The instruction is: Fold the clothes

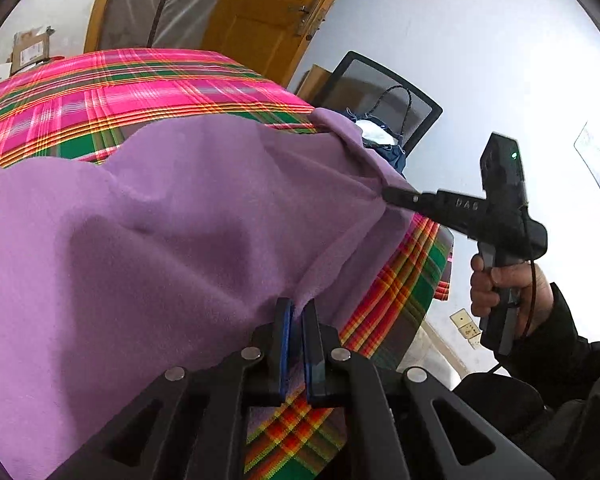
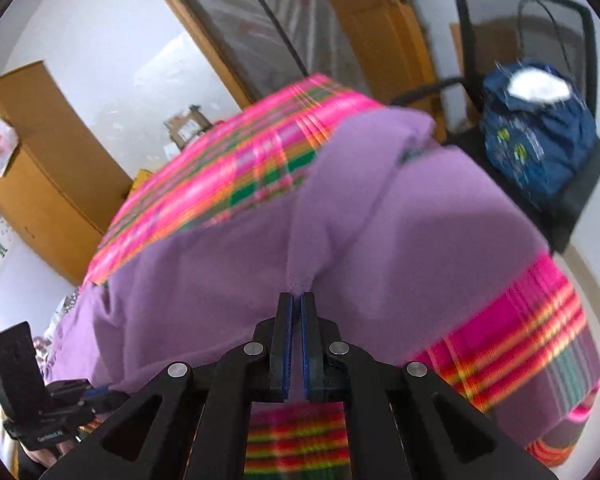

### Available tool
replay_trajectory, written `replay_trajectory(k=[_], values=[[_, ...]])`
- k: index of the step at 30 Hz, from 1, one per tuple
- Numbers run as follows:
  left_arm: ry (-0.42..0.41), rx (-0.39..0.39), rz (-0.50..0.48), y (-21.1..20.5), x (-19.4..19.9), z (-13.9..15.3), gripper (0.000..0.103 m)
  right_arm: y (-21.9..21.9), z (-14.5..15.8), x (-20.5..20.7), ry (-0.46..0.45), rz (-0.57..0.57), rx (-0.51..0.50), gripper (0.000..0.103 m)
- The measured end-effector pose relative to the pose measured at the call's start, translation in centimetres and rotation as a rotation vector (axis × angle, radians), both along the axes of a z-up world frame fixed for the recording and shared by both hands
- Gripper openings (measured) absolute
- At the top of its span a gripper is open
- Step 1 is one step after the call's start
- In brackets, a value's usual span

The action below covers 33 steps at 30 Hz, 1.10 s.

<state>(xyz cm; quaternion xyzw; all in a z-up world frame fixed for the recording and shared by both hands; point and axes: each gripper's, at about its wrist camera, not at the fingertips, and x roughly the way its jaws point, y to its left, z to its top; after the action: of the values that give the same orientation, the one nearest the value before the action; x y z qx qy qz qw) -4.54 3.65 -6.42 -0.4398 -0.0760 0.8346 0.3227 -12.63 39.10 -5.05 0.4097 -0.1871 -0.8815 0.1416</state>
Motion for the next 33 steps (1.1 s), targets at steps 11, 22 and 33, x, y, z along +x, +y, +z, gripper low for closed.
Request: replay_trajectory(k=[11,22,33], values=[[0.009,0.029,0.018,-0.6,0.5,0.6,0.005,-0.6,3.7,-0.8,0.126,-0.074,0.225,0.030],[0.030,0.052,0.025,-1.7,1.4,1.9,0.007,-5.3,1.5,-7.9,0.059,0.075,0.482,0.037],[0.039,0.080,0.054,-3.2,1.5,2.1,0.007,-0.6,2.8,-6.1,0.124,-0.068,0.345,0.005]])
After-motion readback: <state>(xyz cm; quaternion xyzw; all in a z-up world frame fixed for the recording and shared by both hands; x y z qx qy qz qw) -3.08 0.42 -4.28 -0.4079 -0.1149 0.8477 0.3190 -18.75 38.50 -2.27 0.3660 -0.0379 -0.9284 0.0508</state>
